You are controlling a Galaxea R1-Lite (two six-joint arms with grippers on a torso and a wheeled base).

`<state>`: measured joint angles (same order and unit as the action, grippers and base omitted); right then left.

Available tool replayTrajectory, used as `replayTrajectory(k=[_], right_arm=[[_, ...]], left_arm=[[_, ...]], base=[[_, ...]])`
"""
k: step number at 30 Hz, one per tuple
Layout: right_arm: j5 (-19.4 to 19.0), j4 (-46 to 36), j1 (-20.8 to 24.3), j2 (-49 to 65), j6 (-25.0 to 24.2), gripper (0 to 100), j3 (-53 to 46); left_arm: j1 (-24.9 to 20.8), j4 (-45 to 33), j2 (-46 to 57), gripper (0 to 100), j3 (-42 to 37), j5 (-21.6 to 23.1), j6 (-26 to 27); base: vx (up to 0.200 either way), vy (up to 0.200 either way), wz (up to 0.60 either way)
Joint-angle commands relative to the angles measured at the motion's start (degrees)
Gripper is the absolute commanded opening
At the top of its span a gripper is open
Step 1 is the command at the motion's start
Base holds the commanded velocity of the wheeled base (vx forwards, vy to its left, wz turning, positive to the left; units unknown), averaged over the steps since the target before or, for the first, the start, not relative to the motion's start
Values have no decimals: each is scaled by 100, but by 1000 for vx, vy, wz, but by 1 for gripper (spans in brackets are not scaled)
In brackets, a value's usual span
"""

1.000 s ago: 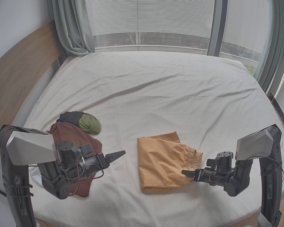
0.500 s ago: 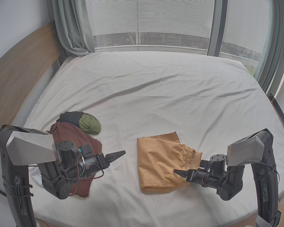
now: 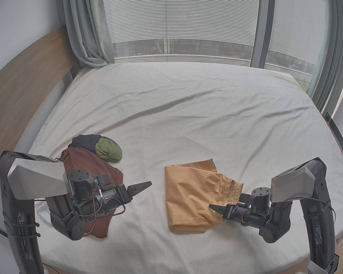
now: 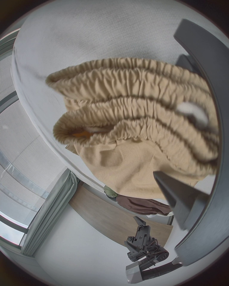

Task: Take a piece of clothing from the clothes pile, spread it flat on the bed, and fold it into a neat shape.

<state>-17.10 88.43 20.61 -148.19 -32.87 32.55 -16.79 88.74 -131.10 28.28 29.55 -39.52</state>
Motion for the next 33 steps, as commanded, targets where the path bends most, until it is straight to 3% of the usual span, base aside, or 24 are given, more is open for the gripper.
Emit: replayTrajectory(k=[1, 21, 33], right_arm=[[-12, -1, 4, -26, -1, 0, -3], [-21, -1, 30, 44, -36, 0, -64], [-30, 8, 48, 238, -124, 0, -117]], left_arm=[[0, 3, 5, 100, 2, -2, -3], [9, 3, 67, 100, -25, -19, 6], [44, 3, 49, 100, -42, 16, 270]], base=[[0, 0, 0], [0, 0, 0], [0, 0, 0]])
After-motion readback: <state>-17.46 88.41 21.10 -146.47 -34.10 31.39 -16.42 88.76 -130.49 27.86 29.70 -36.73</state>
